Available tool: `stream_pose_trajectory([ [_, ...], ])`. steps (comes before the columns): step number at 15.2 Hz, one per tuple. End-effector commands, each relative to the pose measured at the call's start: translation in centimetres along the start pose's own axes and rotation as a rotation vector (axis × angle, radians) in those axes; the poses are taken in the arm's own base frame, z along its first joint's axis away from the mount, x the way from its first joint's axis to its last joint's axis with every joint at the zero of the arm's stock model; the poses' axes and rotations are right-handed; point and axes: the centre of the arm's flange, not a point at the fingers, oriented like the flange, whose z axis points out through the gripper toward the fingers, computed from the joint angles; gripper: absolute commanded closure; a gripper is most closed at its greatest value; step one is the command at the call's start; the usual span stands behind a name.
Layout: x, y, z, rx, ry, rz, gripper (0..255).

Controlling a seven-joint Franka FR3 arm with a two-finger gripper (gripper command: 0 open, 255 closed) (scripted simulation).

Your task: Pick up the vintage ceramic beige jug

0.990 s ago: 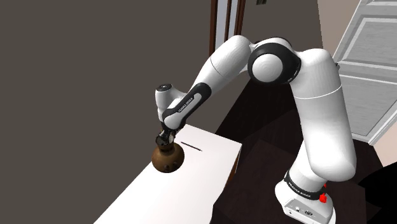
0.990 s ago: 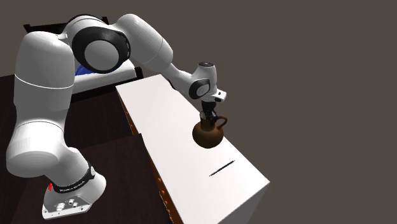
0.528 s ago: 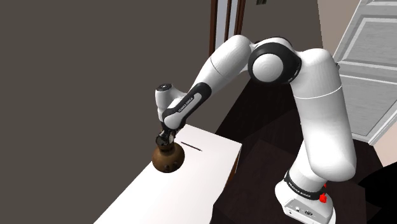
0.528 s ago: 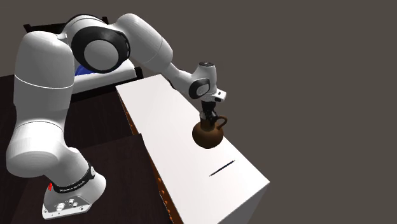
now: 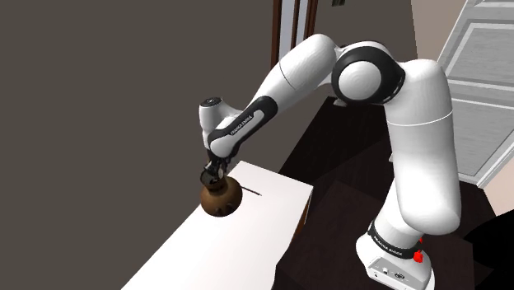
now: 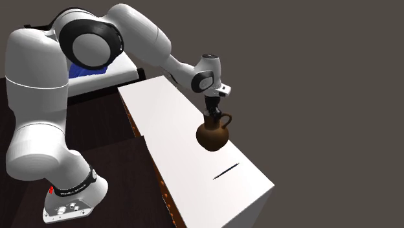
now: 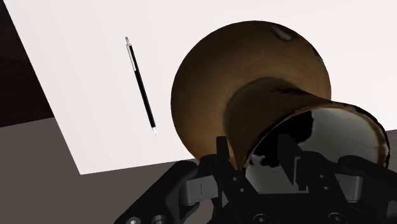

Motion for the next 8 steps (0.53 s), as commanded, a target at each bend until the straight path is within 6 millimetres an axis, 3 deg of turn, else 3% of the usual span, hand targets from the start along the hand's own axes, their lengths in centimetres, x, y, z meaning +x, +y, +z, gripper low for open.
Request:
stream_pose_trajectory([
  [1,0.2,0.1,-1.2,0.001,0.006,0.0,255],
  [6,0.4,0.2,-3.8,0.001,0.006,0.0,255],
  [8,0.4,0.2,-3.9,0.001,0.006,0.0,255],
])
